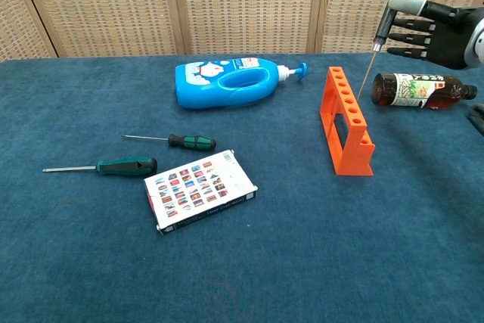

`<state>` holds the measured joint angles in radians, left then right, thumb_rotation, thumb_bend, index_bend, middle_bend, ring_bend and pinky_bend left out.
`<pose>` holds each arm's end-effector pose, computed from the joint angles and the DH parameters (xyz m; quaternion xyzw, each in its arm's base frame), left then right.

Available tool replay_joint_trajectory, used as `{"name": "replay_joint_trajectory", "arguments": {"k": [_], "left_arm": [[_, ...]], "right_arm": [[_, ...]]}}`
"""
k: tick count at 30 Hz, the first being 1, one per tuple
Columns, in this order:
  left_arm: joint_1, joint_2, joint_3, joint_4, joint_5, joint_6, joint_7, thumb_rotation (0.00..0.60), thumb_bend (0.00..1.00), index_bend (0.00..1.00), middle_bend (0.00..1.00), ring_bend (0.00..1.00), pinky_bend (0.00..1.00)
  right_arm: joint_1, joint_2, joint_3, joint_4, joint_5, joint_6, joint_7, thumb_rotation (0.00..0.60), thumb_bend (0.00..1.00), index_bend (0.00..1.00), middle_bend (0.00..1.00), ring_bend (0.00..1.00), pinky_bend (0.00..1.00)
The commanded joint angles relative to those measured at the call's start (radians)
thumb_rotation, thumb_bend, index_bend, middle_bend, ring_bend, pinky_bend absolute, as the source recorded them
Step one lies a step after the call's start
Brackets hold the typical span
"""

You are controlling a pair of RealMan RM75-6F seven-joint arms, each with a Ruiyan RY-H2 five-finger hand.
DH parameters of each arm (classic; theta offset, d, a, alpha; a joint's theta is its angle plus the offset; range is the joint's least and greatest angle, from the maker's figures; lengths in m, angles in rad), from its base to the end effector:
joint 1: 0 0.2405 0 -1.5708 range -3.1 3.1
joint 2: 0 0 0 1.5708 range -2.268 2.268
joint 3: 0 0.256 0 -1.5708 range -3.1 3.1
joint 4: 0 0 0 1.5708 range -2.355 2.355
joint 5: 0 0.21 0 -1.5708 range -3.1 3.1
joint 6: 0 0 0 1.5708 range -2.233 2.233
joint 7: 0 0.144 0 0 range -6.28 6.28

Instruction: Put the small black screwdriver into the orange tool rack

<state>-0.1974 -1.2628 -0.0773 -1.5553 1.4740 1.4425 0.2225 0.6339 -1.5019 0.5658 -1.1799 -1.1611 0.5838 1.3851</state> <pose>-0.2885 0.2202 0.1170 -0.6352 -0.3247 -0.3730 0.5932 -0.2124 -0.4275 0.0608 0.1460 -0.7843 0.5964 0.0885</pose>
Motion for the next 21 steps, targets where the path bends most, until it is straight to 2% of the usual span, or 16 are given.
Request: {"name": "replay_joint_trajectory", "arguments": {"k": [1, 21], "left_arm": [[0.0, 0.0, 0.001, 0.0, 0.0, 0.001, 0.001, 0.6, 0.0, 0.0, 0.0, 0.0, 0.0], [0.001, 0.0, 0.002, -0.001, 0.003, 0.006, -0.004, 0.6, 0.0, 0.0, 0.0, 0.0, 0.0]], "right_arm": [[-0.003, -0.004, -0.005, 0.005, -0.003, 0.001, 0.006, 0.6, 0.29, 0.61, 0.0, 0.0, 0.0], [-0.005, 0.018, 0.001, -0.048, -0.008, 0.037, -0.003, 0.6, 0.29, 0.61, 0.0, 0.0, 0.0]]}}
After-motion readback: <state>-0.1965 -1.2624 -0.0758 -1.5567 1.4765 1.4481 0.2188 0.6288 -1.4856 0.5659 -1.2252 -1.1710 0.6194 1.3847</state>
